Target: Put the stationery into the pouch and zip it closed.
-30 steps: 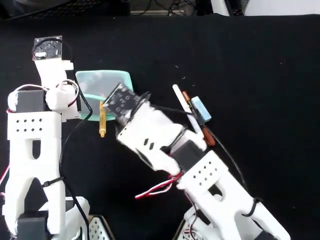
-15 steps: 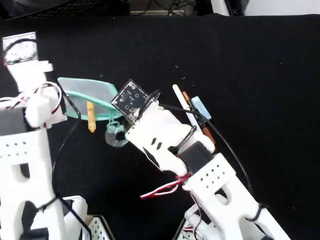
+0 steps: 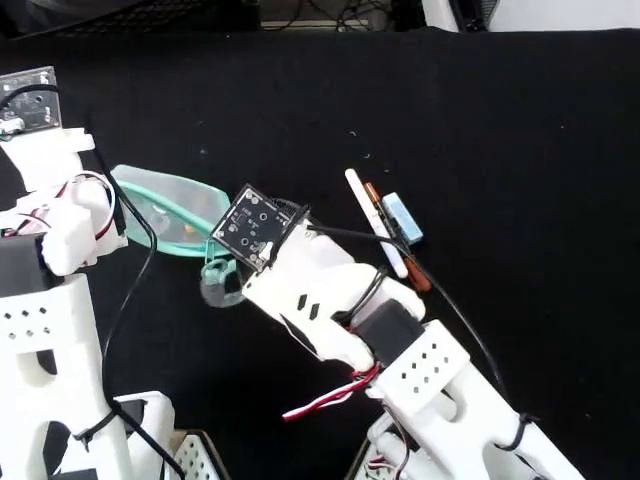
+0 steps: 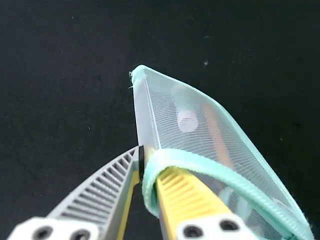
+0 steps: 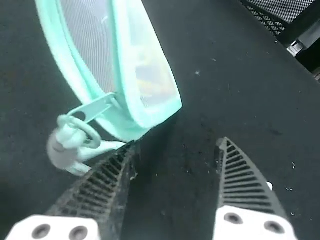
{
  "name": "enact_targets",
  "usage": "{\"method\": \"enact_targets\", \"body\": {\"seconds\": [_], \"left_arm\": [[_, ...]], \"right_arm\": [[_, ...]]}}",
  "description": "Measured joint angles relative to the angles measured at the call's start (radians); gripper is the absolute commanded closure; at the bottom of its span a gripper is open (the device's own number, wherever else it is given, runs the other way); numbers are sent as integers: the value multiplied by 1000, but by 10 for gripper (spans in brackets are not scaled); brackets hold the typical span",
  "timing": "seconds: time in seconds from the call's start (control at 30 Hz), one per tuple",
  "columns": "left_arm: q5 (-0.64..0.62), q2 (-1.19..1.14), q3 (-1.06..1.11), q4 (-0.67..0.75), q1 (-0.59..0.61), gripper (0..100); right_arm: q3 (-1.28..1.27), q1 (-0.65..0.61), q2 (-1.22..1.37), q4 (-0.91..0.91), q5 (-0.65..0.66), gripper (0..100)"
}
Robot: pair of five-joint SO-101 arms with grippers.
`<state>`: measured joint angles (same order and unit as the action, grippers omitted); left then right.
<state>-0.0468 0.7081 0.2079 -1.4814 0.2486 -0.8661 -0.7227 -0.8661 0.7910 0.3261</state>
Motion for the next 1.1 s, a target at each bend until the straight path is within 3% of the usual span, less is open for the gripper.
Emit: {"method": "enact_targets", "body": {"seconds": [0.6, 0.87, 1.1], "left_arm": [[2, 0, 0, 2, 2, 970], [-2, 0, 0, 0, 2, 970], [0, 0, 0, 0, 2, 970]], "right_arm": [[-61, -123, 2, -26, 37, 734], [6, -141, 2, 161, 115, 731], [-44, -141, 2, 14, 69, 733]]}}
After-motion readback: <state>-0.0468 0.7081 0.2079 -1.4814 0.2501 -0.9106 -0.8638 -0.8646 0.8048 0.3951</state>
